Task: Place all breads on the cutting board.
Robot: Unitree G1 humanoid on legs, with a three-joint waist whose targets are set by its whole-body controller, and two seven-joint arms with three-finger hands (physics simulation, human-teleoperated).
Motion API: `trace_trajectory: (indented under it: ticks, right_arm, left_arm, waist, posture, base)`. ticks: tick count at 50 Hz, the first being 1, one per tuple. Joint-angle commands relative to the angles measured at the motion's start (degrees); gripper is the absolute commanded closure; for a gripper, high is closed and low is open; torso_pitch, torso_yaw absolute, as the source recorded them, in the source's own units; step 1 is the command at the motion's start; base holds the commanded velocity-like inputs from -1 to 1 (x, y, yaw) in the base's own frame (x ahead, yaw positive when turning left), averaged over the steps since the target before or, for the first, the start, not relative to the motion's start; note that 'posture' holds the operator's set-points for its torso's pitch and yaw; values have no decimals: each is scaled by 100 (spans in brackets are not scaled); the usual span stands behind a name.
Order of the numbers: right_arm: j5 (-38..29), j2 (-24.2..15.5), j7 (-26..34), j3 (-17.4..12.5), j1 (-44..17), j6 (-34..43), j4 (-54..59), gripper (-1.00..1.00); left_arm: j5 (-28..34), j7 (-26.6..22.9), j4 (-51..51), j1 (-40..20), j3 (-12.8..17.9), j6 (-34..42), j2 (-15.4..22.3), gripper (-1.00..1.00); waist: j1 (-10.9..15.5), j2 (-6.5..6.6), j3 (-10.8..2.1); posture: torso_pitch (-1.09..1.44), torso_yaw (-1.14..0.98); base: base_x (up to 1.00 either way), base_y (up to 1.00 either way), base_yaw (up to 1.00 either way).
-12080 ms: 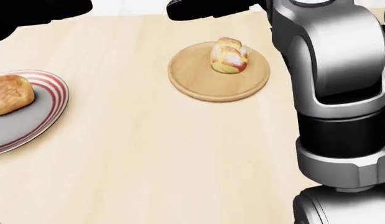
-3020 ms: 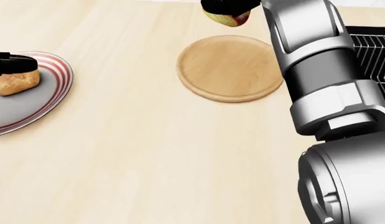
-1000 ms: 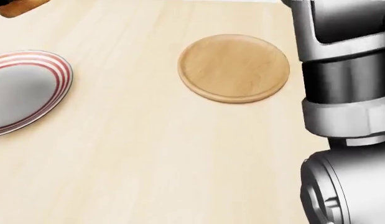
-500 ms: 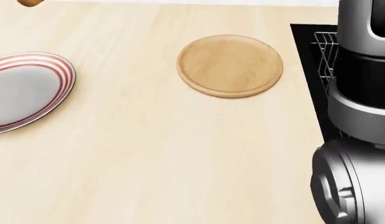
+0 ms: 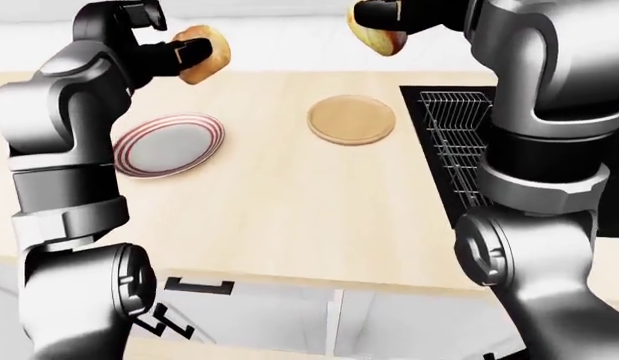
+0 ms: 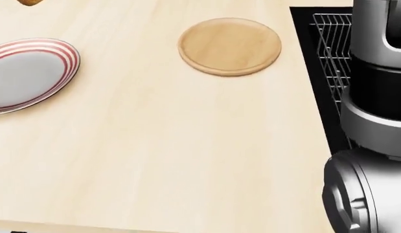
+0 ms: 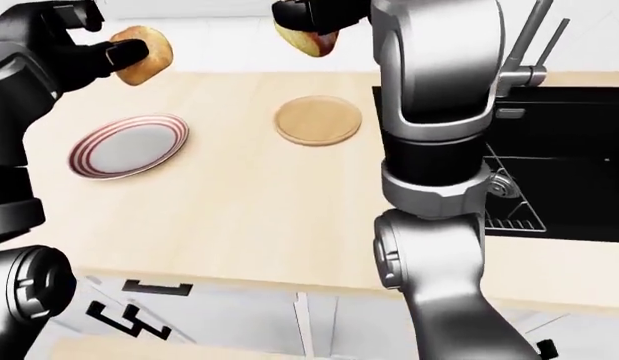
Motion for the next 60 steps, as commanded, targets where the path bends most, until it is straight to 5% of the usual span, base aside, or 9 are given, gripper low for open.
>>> trace_trajectory:
  ticks: [1,7,16,20,28,40,51,54,60]
  right_arm:
    - [21,2,-16,15,-161,-135,-124,100]
    - [36,1,-16,26,-198,-147,-76,100]
    - [43,-34,8,36,-217,-176,-43,100]
    - [34,-29,-8,21,-210,-192,-47,100]
    - [22,-40,-19,28,-180,-157,-100,100]
    - [-3,-65,13,23,-149,-100,-189,100]
    - [-15,-54,-1,19,-124,-106,-202,100]
    - [-24,-71,-4,23,-160,-91,-185,100]
    - [-90,-107,-37,18,-258,-139,-86,100]
  left_arm:
    - [9,19,-183,-174,81,-139,104,100]
    - [14,21,-127,-229,85,-152,120,100]
    - [-5,54,-118,-279,79,-139,107,100]
    - [-11,63,-115,-265,82,-149,102,100]
    - [-14,70,-86,-272,72,-178,93,100]
    - [-33,96,-123,-277,77,-148,92,100]
    - [-40,97,-100,-314,70,-139,101,100]
    - [-36,87,-52,-312,69,-181,95,100]
    - [-52,96,-61,-366,74,-134,109,100]
  waist:
    - [12,113,-274]
    - [101,-304,-125]
    - [111,23,-374]
    - [252,-627,-132]
    - [146,224,-287]
    - [212,-661,-403]
    - [195,-98,-255]
    - [144,315,-347]
    - [84,-78,-340]
  posture:
    - [0,0]
    - [0,0]
    - [0,0]
    - [0,0]
    - [0,0]
    - [0,0]
    - [0,0]
    - [0,0]
    - [0,0]
  base:
    - [-6,-1,0]
    - [-1,0,0]
    - [0,-28,0]
    - [0,-2,0]
    - [0,-12,0]
    - [0,-17,0]
    - [0,-17,0]
    - [0,-17,0]
    - [0,-3,-13]
